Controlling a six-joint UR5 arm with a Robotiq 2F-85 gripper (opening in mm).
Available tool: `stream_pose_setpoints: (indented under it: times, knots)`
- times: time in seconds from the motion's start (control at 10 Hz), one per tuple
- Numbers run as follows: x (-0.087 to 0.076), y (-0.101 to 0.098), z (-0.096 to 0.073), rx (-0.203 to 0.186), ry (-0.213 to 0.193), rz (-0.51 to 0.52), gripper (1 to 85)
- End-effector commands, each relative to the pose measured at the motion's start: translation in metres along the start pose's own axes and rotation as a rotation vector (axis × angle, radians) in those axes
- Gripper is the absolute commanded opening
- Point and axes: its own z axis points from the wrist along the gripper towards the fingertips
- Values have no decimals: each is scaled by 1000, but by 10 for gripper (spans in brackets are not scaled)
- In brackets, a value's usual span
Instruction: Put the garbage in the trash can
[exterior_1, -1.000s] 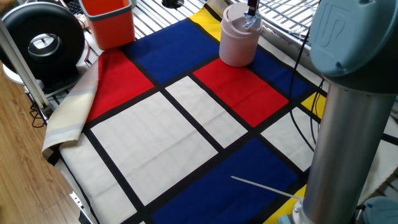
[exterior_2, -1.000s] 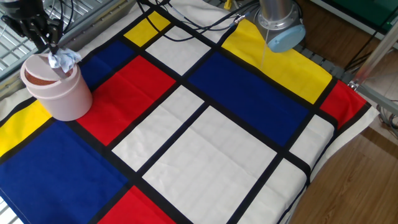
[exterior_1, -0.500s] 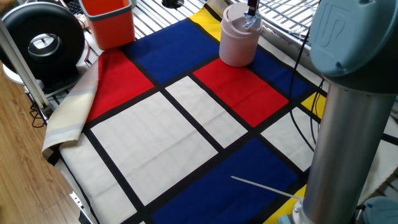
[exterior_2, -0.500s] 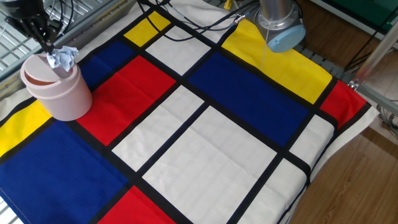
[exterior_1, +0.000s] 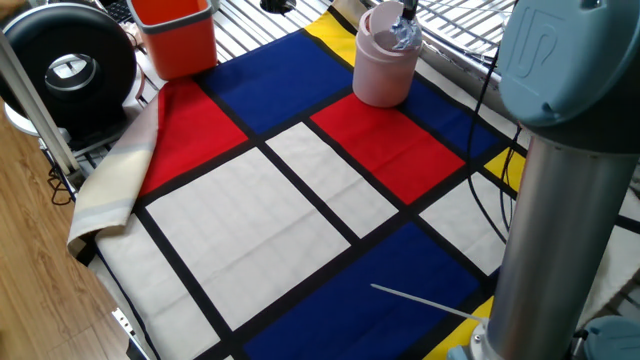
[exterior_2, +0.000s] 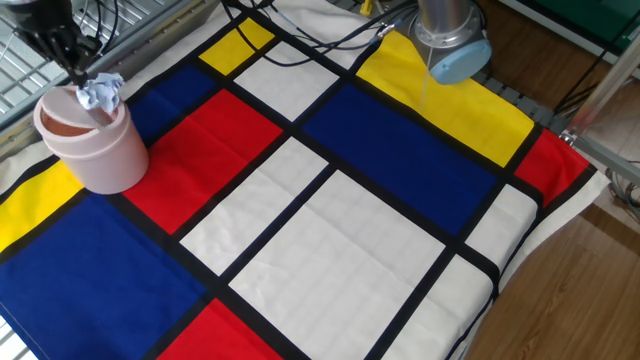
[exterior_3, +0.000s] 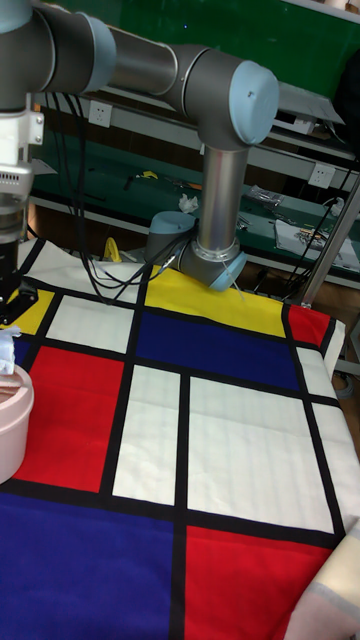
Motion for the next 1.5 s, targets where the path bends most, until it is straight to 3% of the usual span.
stream_pose_setpoints:
  times: [0.0,0.6,1.0,1.2,1.4]
  knots:
    - [-14,2,13,-4,-35,8,10]
    - [-40,5,22,-3,-85,-5,10]
    - [-33,0,13,0,-76,-10,10]
    - [-50,17,25,-61,-145,12,10]
    - [-45,11,30,-35,-127,7,10]
